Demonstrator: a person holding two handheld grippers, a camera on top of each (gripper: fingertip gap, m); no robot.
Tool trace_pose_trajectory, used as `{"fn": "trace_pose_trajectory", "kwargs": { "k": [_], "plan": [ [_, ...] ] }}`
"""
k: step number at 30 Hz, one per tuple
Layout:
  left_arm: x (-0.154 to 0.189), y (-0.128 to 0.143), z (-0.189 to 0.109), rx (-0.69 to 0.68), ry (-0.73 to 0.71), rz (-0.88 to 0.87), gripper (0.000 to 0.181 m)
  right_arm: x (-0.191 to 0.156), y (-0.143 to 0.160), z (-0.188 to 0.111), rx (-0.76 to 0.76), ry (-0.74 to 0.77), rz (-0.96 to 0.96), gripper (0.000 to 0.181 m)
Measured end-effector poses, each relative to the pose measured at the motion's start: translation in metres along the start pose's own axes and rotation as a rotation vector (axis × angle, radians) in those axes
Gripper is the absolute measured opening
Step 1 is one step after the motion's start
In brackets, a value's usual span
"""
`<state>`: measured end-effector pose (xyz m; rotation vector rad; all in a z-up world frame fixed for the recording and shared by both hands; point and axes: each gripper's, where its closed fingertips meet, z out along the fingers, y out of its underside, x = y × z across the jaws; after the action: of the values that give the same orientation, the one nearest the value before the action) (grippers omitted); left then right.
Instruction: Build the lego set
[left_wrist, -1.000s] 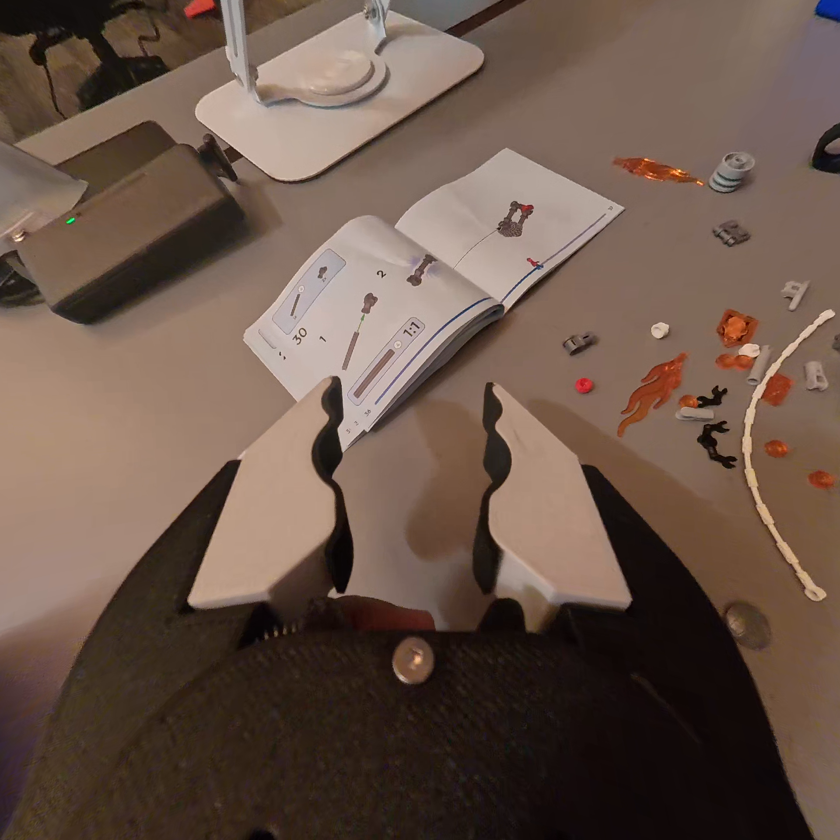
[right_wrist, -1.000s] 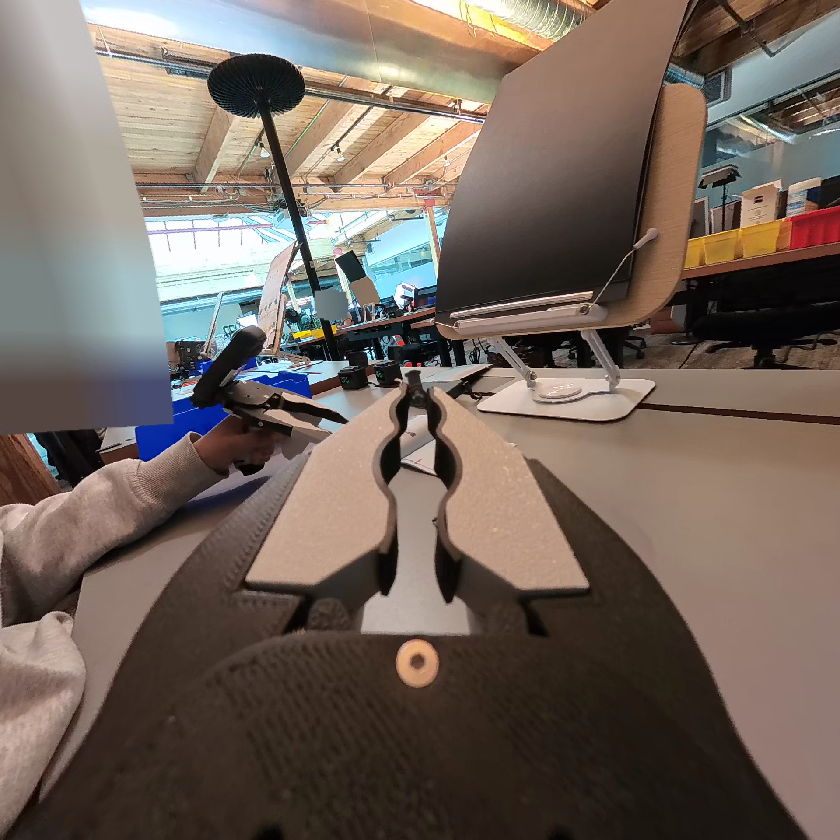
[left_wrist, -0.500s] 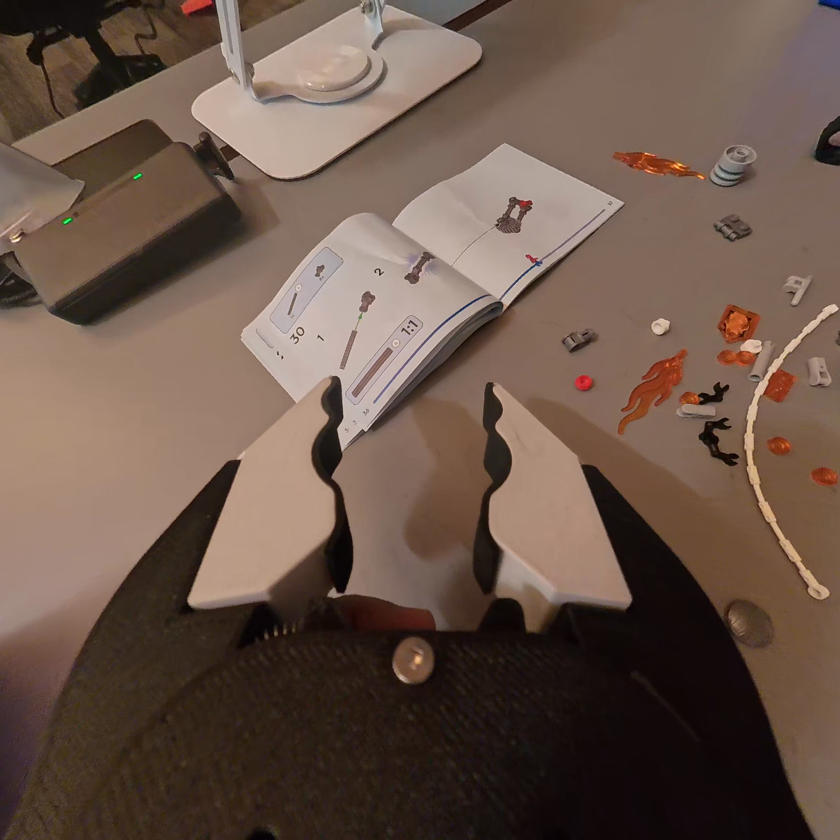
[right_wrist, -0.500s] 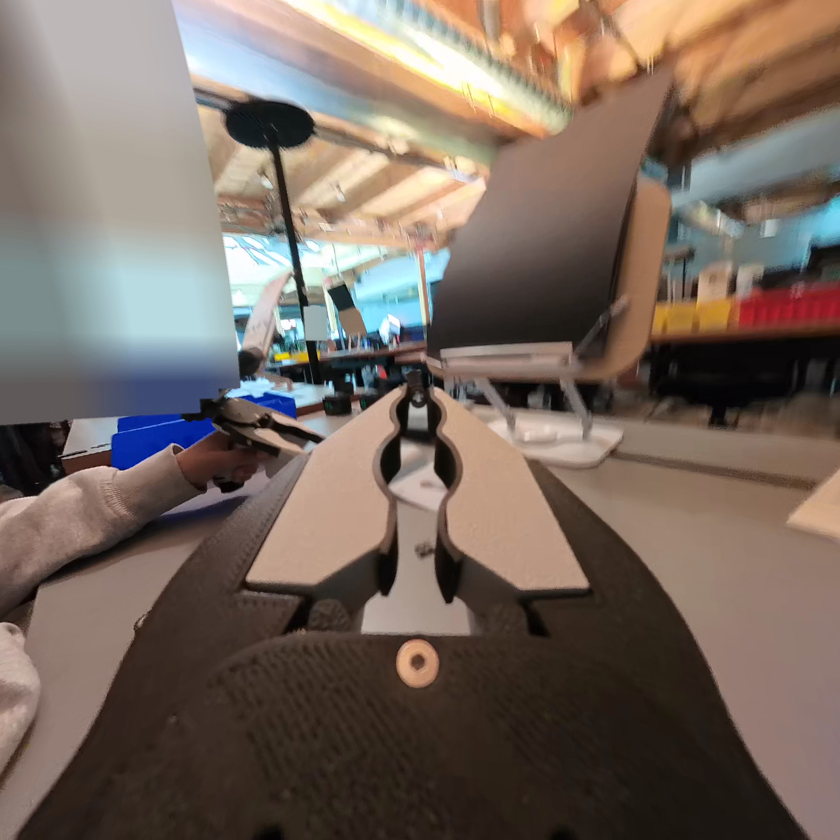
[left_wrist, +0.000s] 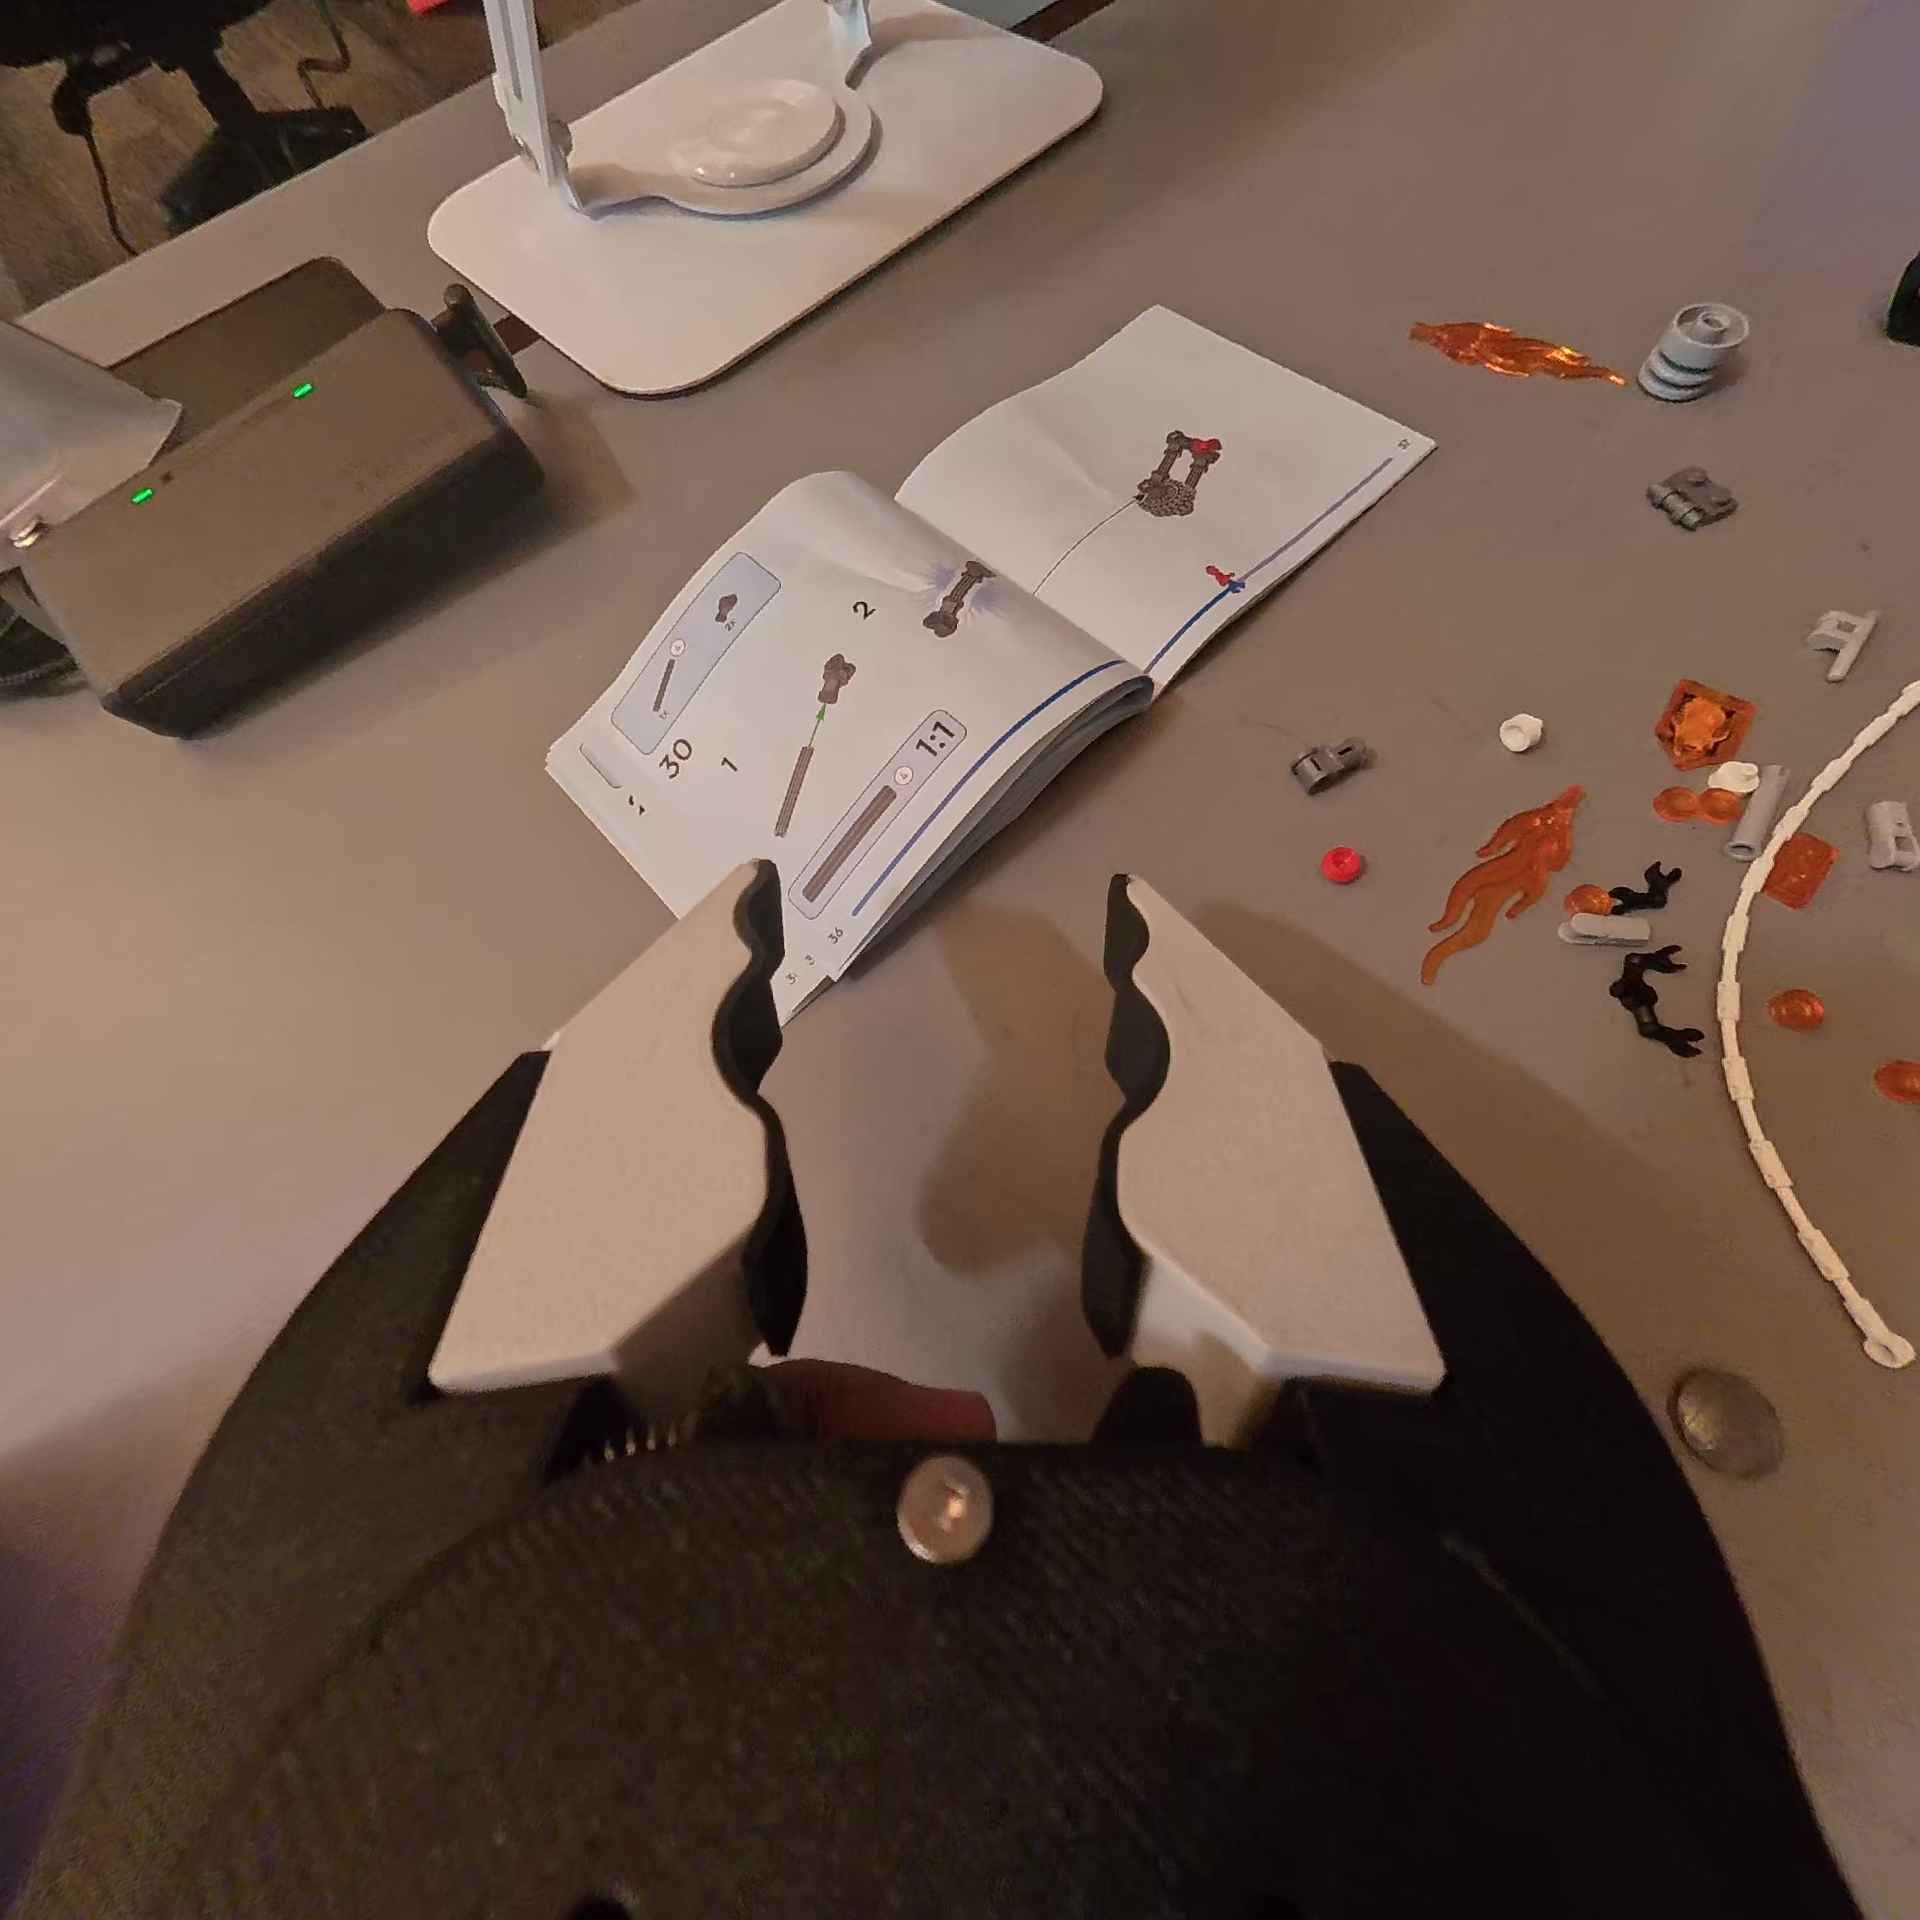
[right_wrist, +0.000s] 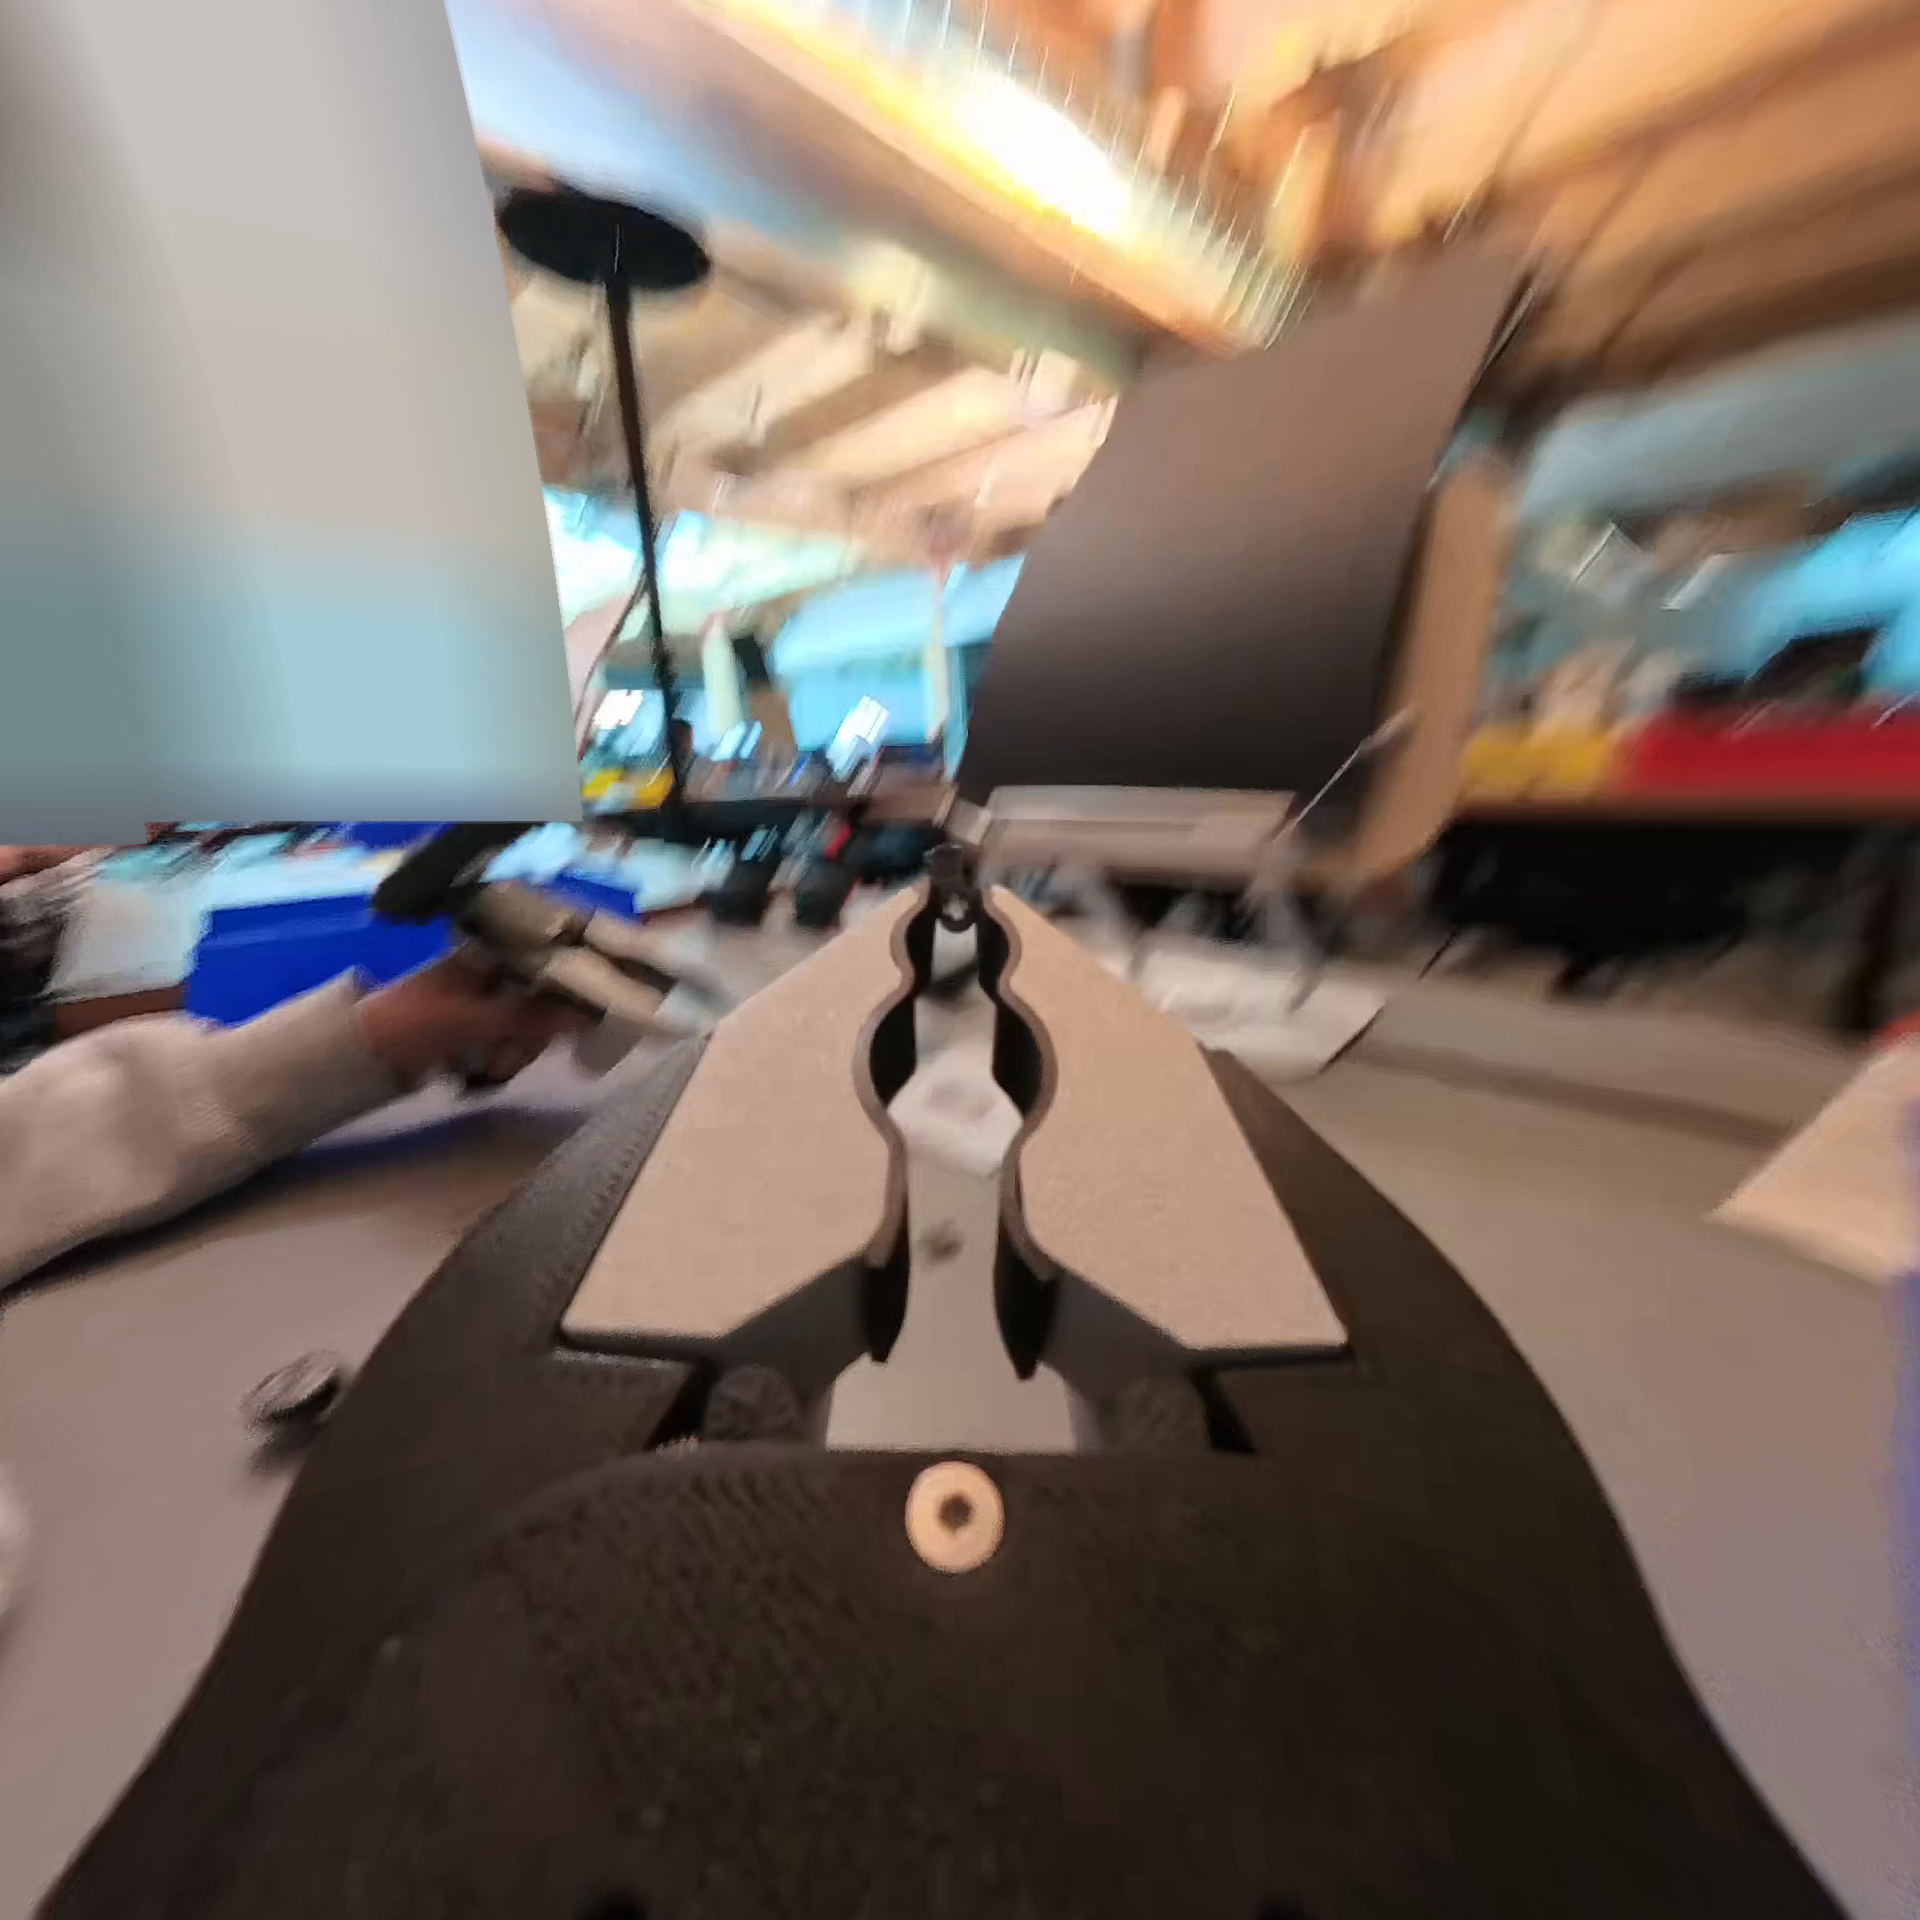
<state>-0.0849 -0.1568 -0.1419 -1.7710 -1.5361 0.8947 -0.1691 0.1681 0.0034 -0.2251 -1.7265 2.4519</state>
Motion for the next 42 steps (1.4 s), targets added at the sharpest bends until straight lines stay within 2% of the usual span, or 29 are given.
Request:
{"fn": "trace_pose_trajectory", "kwargs": {
  "k": [4, 11, 21, 30, 37, 39, 42],
  "plan": [
    [0.000, 0.001, 0.000, -0.004, -0.003, 0.006, 0.062, -0.016, 0.060, 0.022, -0.302, -0.113, 0.085, 0.005],
    [0.000, 0.001, 0.000, -0.006, -0.002, 0.009, 0.062, -0.053, 0.136, 0.023, -0.702, -0.259, -0.014, 0.005],
    [0.001, 0.002, 0.001, -0.016, -0.003, 0.018, 0.062, -0.059, 0.189, 0.007, -1.047, -0.273, -0.102, 0.005],
    [0.002, 0.004, 0.002, -0.025, -0.007, 0.032, 0.062, -0.060, 0.189, 0.007, -1.055, -0.274, -0.103, 0.006],
    [0.001, 0.003, 0.002, -0.022, -0.007, 0.030, 0.062, -0.060, 0.189, 0.007, -1.052, -0.281, -0.106, 0.018],
    [0.002, 0.003, 0.002, -0.022, -0.006, 0.032, 0.062, -0.059, 0.183, 0.010, -1.011, -0.274, -0.110, 0.018],
    [0.002, 0.003, 0.001, -0.020, -0.006, 0.034, 0.062, -0.051, 0.155, 0.023, -0.835, -0.230, -0.111, 0.019]
  ]
}}
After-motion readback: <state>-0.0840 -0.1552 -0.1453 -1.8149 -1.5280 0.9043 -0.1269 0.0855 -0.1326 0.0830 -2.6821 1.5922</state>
